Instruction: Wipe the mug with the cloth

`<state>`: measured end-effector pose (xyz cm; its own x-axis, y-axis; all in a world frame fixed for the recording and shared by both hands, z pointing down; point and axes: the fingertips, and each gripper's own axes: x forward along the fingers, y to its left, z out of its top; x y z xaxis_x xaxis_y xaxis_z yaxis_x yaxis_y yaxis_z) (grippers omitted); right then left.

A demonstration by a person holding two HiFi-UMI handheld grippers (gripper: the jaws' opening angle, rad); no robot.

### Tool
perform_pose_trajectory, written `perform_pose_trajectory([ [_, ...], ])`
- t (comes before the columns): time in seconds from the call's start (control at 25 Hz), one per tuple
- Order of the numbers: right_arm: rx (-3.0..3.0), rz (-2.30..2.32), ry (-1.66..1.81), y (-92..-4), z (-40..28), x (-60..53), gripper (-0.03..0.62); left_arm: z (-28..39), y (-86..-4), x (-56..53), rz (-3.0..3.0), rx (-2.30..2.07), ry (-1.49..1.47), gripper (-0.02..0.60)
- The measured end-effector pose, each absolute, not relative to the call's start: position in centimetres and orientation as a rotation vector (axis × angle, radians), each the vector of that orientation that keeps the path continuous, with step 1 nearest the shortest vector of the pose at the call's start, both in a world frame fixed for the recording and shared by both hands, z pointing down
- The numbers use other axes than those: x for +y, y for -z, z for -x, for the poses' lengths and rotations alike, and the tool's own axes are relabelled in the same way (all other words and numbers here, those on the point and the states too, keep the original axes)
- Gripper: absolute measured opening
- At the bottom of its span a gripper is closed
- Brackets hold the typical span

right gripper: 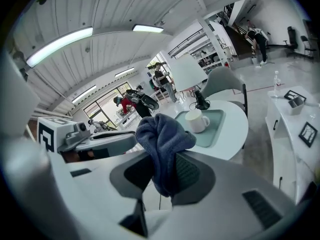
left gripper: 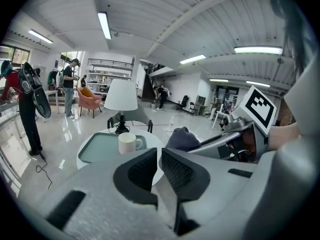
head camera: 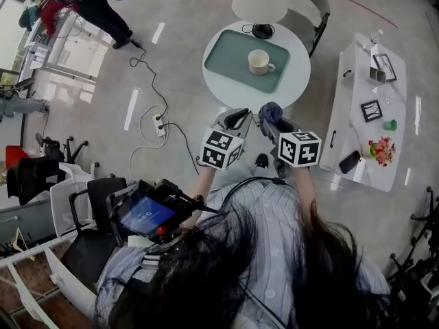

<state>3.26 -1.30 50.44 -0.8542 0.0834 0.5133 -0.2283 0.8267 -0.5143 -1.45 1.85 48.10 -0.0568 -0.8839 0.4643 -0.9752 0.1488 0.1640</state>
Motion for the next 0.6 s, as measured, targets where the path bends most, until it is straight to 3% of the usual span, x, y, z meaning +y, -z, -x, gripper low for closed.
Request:
perform_pose_trajectory([
  [0.6,-2.433,-0.163,-0.875,-52.5,0.9,-4.4,0.098,6.2,-49.7,-1.0,-1.812,-1.886,-0.396,0.020],
])
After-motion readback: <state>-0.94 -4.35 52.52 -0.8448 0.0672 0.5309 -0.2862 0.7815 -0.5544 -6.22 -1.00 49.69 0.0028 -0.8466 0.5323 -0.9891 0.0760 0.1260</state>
